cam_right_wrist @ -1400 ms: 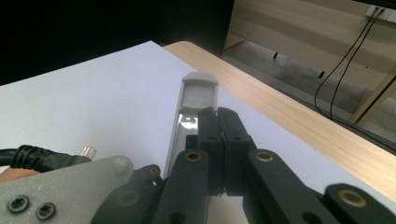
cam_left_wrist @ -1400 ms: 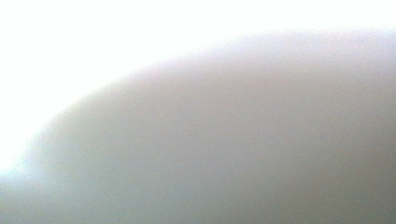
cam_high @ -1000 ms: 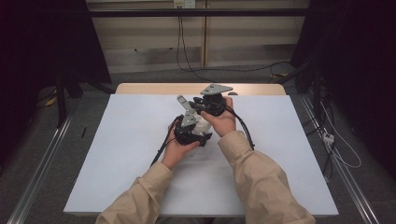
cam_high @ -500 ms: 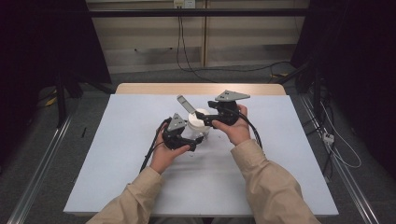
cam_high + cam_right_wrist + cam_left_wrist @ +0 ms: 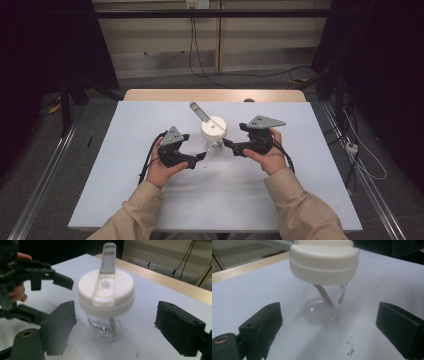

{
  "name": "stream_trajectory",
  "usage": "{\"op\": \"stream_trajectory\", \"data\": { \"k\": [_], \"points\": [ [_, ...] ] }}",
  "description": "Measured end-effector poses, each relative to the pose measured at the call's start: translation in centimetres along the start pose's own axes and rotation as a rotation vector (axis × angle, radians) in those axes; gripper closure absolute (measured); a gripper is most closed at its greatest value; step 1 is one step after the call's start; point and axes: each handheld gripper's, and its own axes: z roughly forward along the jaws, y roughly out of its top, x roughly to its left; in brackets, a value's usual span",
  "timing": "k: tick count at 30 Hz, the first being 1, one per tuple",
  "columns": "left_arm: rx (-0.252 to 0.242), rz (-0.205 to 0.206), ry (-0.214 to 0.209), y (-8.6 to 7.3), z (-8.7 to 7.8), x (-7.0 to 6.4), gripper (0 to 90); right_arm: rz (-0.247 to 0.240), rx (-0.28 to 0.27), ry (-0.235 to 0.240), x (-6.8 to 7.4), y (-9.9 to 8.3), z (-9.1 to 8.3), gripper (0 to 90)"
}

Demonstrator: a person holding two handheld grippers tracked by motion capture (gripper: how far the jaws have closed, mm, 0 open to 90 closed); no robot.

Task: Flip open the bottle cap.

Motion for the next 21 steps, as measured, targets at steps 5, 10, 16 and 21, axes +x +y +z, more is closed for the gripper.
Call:
{"op": "stream_trajectory", "data": {
  "k": [5, 10, 16, 21],
  "points": [
    [0.015, 0.0, -0.002, -0.6, -0.9, 0.3, 6.5, -0.002, 0.016, -0.009, 0.1, -1.6, -1.1, 13.6],
    [0.034, 0.019, -0.002, -1.3, -2.0, 0.3, 6.5, 0.002, 0.037, -0.014, 0.3, -3.3, -1.9, 13.2],
    [0.04, 0.023, 0.023, -2.2, -3.5, 0.7, 6.7, 0.015, 0.048, -0.032, 0.4, -4.8, -3.0, 13.6],
    [0.034, 0.004, 0.034, -2.8, -4.7, 1.0, 6.7, 0.011, 0.062, -0.042, 0.4, -5.8, -3.8, 12.7]
  ]
}}
